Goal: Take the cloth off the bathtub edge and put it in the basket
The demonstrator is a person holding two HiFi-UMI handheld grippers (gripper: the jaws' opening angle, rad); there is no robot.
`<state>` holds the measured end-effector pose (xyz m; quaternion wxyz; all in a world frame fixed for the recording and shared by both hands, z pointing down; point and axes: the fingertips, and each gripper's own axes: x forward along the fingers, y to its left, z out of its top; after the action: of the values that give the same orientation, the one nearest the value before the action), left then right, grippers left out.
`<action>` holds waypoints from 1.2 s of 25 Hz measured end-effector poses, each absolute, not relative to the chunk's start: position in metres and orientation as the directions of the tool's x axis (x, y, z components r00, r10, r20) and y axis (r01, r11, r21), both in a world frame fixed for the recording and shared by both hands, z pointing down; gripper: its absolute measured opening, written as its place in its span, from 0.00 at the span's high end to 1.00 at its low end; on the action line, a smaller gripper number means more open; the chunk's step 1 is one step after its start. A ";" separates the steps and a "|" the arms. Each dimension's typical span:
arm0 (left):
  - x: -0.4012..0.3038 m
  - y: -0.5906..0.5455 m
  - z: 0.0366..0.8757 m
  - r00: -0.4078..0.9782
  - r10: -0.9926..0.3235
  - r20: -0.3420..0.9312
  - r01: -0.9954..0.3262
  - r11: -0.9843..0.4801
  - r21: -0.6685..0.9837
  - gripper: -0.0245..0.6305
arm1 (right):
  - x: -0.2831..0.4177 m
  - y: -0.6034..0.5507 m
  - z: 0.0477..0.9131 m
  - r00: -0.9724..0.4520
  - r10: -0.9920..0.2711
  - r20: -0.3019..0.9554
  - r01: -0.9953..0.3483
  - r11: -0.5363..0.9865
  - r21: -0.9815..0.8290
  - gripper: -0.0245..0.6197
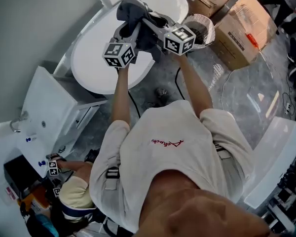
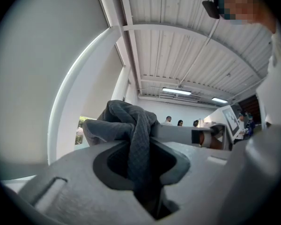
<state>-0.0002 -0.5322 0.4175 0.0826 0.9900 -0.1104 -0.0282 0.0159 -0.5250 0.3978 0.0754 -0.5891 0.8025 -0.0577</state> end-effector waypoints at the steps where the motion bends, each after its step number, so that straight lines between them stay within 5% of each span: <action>1: 0.008 -0.526 0.417 0.979 -0.198 -0.042 -0.188 -0.967 0.170 0.85 | 0.024 -0.518 0.397 -0.272 -0.961 -0.054 -0.944 0.277 -0.177 0.84; 30: 0.307 -0.287 0.376 0.944 0.317 -0.087 0.326 -0.938 0.116 0.85 | 0.316 -0.269 0.351 0.260 -0.950 -0.171 -0.957 -0.230 -0.176 0.84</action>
<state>0.3071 -0.2871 0.3764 0.0647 0.9839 0.1633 -0.0336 0.3159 -0.2687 0.3514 0.1230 -0.7840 0.6083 0.0140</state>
